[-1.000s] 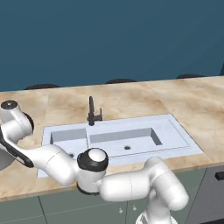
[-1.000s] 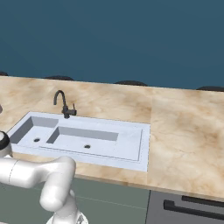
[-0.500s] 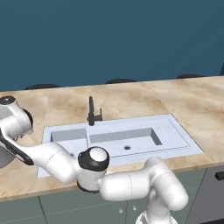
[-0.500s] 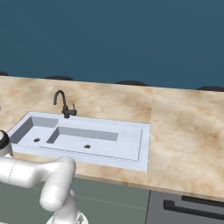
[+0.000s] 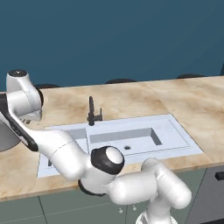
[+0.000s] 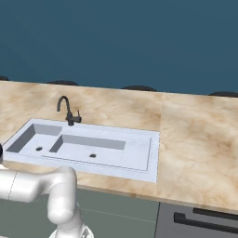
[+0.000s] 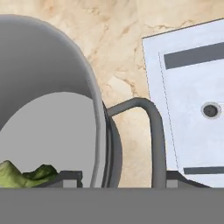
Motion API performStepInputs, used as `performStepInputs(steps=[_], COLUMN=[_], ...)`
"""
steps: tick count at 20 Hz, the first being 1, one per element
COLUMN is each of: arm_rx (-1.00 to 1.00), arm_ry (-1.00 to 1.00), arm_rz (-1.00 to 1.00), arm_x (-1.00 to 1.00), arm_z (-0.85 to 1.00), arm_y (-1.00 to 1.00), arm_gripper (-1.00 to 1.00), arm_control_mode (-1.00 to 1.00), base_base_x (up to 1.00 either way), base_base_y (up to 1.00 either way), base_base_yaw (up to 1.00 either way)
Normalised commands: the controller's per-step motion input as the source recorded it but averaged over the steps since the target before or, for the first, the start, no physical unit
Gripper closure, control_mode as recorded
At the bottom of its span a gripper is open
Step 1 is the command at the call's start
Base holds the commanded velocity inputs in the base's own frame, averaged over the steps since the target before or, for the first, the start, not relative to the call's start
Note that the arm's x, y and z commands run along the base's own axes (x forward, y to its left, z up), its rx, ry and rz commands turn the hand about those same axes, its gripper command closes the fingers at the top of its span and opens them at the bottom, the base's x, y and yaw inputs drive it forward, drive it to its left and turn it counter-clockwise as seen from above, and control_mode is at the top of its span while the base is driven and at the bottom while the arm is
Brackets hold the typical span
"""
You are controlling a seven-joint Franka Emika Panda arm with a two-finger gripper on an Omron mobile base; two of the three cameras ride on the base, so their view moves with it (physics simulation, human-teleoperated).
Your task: Dump the broccoli from the pot into the sink. Then turn on the water and wash the broccoli. Then turn off the water and put the broccoli back in the pot.
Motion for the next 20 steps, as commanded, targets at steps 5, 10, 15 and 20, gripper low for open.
performStepInputs(steps=[5,10,15,20], arm_rx=[0.09,0.07,0.10,0.16], arm_ry=[-0.02,-0.06,-0.03,0.00], arm_rz=[-0.31,-0.32,-0.31,-0.30], arm_x=[-0.43,-0.34,-0.18,-0.04], arm_z=[0.77,0.77,0.85,0.80], arm_y=[-0.78,-0.83,-0.91,-1.00], arm_gripper=[1.00,1.00,1.00,1.00], arm_control_mode=[-1.00,-1.00,-1.00,-1.00], base_base_x=[0.00,0.00,0.00,0.00], base_base_y=[0.00,0.00,0.00,0.00], base_base_yaw=[0.00,0.00,0.00,0.00])
